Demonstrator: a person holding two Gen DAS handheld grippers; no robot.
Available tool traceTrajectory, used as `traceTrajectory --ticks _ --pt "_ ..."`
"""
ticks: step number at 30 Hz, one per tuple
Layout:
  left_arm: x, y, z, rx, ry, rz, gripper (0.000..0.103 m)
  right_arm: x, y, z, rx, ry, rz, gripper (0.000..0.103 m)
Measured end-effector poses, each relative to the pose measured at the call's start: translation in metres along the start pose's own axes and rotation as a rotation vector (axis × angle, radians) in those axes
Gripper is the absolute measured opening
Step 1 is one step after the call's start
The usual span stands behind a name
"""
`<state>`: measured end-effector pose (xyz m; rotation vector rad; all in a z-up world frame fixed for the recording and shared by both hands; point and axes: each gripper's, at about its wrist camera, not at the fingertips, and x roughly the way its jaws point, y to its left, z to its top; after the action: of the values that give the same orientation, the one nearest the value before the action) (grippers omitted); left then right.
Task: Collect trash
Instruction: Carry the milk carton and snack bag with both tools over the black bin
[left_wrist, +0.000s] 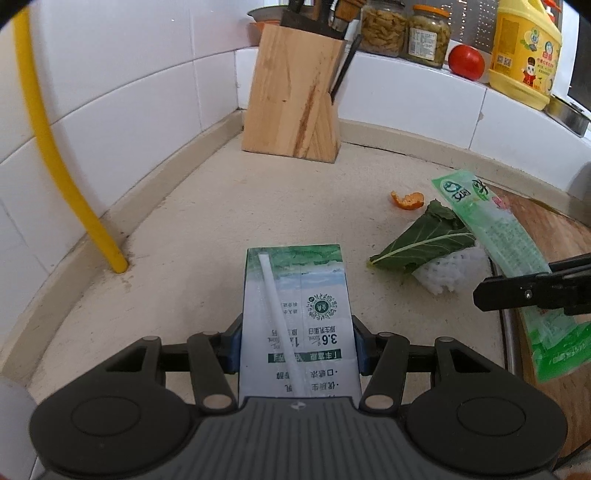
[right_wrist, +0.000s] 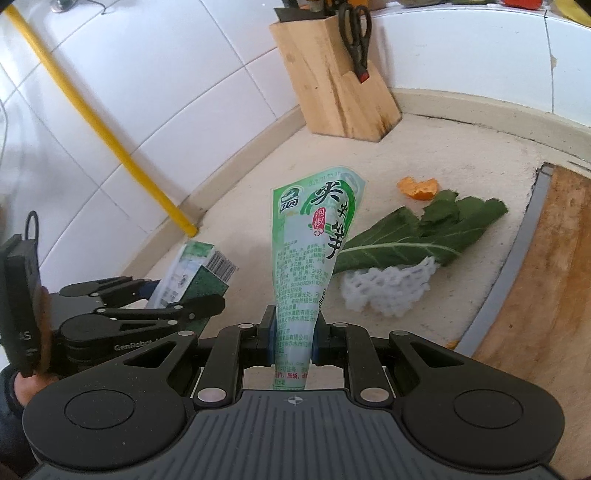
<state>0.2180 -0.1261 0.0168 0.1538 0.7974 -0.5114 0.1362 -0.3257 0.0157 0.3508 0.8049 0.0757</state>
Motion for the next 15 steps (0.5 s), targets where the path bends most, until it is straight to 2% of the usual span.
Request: traceTrajectory --ticks 15 --pt "-0.033 0.014 -0.014 -0.028 -0.047 0.033 0.047 -0.003 0.026 -0.011 -0.036 -0.009 -0.003 0.022"
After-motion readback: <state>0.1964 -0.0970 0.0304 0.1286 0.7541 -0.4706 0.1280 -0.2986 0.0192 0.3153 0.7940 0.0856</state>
